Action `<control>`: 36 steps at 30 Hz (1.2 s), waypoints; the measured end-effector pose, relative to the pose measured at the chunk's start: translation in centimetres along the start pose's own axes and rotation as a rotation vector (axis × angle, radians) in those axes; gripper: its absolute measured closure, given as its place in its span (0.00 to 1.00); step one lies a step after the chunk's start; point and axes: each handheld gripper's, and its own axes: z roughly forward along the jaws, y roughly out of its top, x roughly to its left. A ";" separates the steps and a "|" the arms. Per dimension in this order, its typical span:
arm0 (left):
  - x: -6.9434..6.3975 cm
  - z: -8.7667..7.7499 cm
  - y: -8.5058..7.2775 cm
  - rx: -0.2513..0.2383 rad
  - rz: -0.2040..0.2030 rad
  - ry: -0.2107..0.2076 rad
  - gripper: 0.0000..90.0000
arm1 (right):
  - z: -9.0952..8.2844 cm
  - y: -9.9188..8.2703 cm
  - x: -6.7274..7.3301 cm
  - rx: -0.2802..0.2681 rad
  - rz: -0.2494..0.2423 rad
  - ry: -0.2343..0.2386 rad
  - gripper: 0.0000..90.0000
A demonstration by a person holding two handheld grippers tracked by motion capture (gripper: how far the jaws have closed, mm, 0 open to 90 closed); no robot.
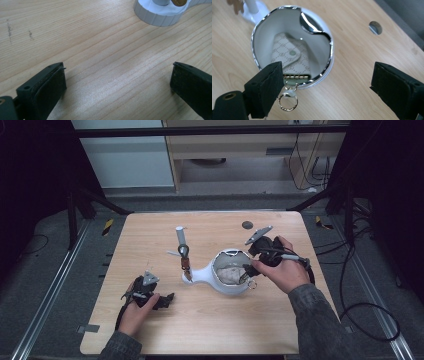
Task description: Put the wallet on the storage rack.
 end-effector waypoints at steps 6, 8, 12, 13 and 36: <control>0.0 0.0 0.0 0.000 -0.001 0.000 0.00 | -0.8 -1.0 -0.4 -0.064 0.031 -0.018 0.12; 0.0 0.0 0.0 0.000 0.000 0.000 0.00 | -0.9 -1.6 -0.6 -0.079 0.039 -0.025 0.13; 0.0 0.0 0.0 0.000 0.000 0.000 0.00 | -1.0 -2.8 -1.1 -0.109 0.071 -0.039 0.14; 0.0 0.0 0.0 0.000 -0.001 0.000 0.00 | -1.0 -3.1 -1.2 -0.108 0.078 -0.041 0.14; 0.0 0.0 0.0 0.003 0.000 0.000 0.00 | 0.2 -9.2 -3.2 -0.133 0.275 -0.030 0.08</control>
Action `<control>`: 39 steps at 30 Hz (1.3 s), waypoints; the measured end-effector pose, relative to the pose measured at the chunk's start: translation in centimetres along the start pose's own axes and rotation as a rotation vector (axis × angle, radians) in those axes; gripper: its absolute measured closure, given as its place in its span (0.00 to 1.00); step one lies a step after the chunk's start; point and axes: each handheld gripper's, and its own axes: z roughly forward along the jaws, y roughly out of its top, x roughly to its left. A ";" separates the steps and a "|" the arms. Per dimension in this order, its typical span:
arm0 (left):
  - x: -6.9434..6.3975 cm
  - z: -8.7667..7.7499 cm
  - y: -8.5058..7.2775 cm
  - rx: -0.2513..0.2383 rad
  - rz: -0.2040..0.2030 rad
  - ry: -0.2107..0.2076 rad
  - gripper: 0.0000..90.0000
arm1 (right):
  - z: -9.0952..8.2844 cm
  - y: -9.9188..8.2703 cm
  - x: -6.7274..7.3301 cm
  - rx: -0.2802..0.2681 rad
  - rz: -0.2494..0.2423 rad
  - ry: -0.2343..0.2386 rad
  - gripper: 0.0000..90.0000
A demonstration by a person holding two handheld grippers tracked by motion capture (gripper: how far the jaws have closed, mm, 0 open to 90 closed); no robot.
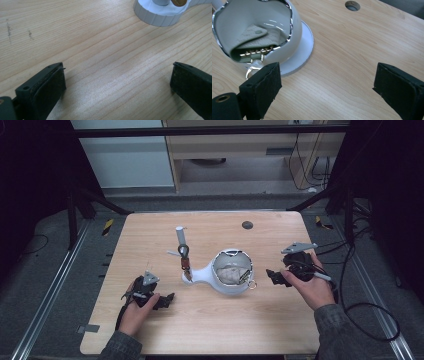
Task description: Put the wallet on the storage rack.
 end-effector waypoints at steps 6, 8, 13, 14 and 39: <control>0.0 0.0 0.0 -0.002 -0.003 0.000 0.00 | 0.6 -1.7 -0.9 0.001 0.051 -0.002 0.09; 0.0 0.0 0.0 -0.002 -0.002 0.000 0.00 | 0.9 -2.2 -1.0 0.006 0.063 0.000 0.09; 0.0 0.0 0.0 -0.002 -0.002 0.000 0.00 | 1.7 -3.1 -1.1 0.034 0.083 0.011 0.08; 0.0 0.0 0.0 -0.002 -0.002 0.000 0.00 | 1.8 -3.3 -1.1 0.033 0.087 0.012 0.08; -0.1 0.0 0.0 -0.003 -0.005 0.002 0.00 | 4.7 -7.6 -1.2 0.047 0.121 0.015 0.09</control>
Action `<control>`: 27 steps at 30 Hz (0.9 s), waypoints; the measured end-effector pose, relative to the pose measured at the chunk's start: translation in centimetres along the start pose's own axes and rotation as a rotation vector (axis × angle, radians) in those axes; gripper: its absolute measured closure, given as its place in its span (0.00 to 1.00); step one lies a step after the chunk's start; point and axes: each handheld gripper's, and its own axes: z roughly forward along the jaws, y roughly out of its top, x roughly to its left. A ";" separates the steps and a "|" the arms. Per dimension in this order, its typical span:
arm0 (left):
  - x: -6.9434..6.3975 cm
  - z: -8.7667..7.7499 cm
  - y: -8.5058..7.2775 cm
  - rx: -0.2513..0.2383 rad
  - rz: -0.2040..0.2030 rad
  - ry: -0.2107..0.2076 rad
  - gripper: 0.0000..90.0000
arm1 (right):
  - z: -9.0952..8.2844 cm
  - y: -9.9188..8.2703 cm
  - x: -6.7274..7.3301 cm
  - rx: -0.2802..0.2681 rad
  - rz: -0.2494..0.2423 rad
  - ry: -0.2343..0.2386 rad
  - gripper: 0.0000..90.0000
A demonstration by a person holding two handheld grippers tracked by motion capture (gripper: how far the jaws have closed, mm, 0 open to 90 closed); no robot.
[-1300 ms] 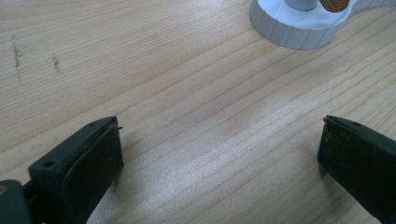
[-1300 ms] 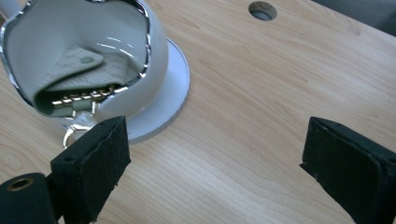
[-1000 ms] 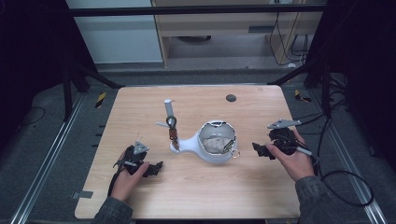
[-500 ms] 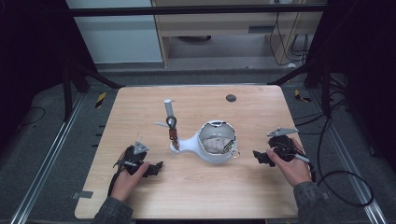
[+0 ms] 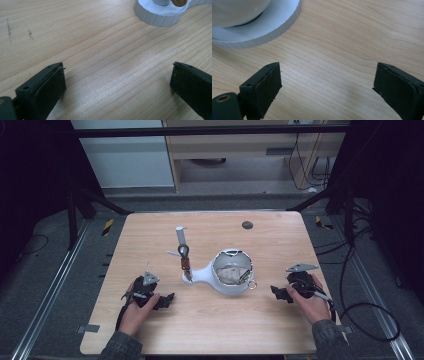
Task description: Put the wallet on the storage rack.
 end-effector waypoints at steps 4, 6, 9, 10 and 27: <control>0.0 0.0 0.0 0.000 0.000 0.000 0.00 | 0.8 -0.3 0.0 -0.004 0.021 -0.003 0.08; 0.0 0.0 0.0 0.000 -0.001 0.000 0.00 | 1.1 -0.3 0.0 -0.005 0.040 -0.009 0.07; 0.0 0.0 0.0 0.000 -0.001 0.000 0.00 | 1.8 -0.2 -0.1 -0.008 0.065 -0.025 0.07; 0.0 0.0 0.0 0.000 -0.001 0.000 0.00 | 2.0 -0.2 -0.2 -0.006 0.070 -0.030 0.07; 0.0 0.0 0.0 0.000 -0.001 0.000 0.00 | 3.7 -0.8 0.6 -0.010 0.076 -0.074 0.03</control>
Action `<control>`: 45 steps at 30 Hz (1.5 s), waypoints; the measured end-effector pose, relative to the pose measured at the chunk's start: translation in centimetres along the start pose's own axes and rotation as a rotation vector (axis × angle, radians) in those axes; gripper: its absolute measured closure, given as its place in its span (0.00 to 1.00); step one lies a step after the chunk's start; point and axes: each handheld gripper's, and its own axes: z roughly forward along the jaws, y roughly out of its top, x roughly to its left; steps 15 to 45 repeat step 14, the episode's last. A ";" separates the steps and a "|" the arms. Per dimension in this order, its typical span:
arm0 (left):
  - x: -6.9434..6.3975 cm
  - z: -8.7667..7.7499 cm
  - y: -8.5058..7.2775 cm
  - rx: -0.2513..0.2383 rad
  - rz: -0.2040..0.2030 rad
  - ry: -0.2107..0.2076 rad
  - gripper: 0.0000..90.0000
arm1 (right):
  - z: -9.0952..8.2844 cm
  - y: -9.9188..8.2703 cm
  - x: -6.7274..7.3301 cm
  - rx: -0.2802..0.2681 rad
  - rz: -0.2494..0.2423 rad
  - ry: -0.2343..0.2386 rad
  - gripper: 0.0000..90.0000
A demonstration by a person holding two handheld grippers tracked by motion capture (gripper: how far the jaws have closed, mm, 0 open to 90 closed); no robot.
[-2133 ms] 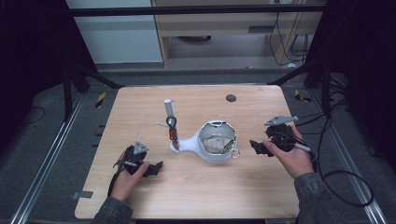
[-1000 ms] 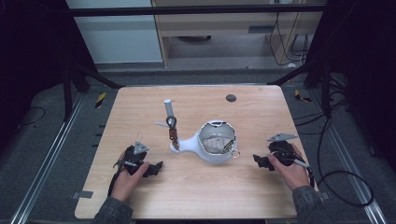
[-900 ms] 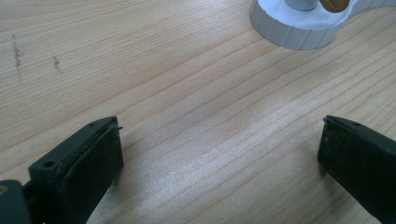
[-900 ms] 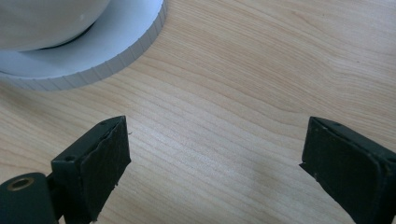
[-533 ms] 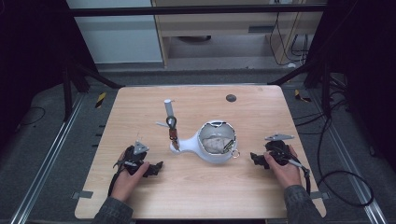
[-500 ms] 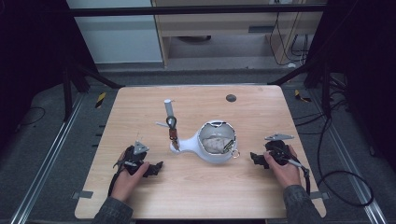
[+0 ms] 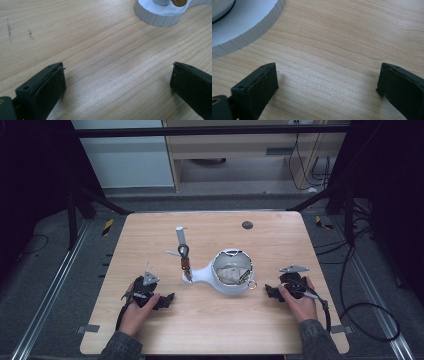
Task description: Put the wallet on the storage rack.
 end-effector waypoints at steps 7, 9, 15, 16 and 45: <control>0.0 0.0 0.0 0.000 0.000 0.000 0.00 | -0.1 -0.6 0.1 -0.043 0.006 -0.010 0.02; 0.0 0.0 0.0 0.000 0.000 0.000 0.00 | -0.1 -0.7 0.1 -0.044 0.002 -0.007 0.02; 0.0 0.0 0.0 0.000 0.000 0.000 0.00 | -0.3 -0.8 0.1 -0.045 0.003 -0.009 0.02; 0.0 0.0 0.0 0.000 0.000 0.000 0.00 | -0.3 -0.8 0.1 -0.045 0.003 -0.009 0.02; 0.0 0.0 0.0 0.000 0.000 0.000 0.00 | -0.3 -0.8 0.1 -0.045 0.003 -0.009 0.02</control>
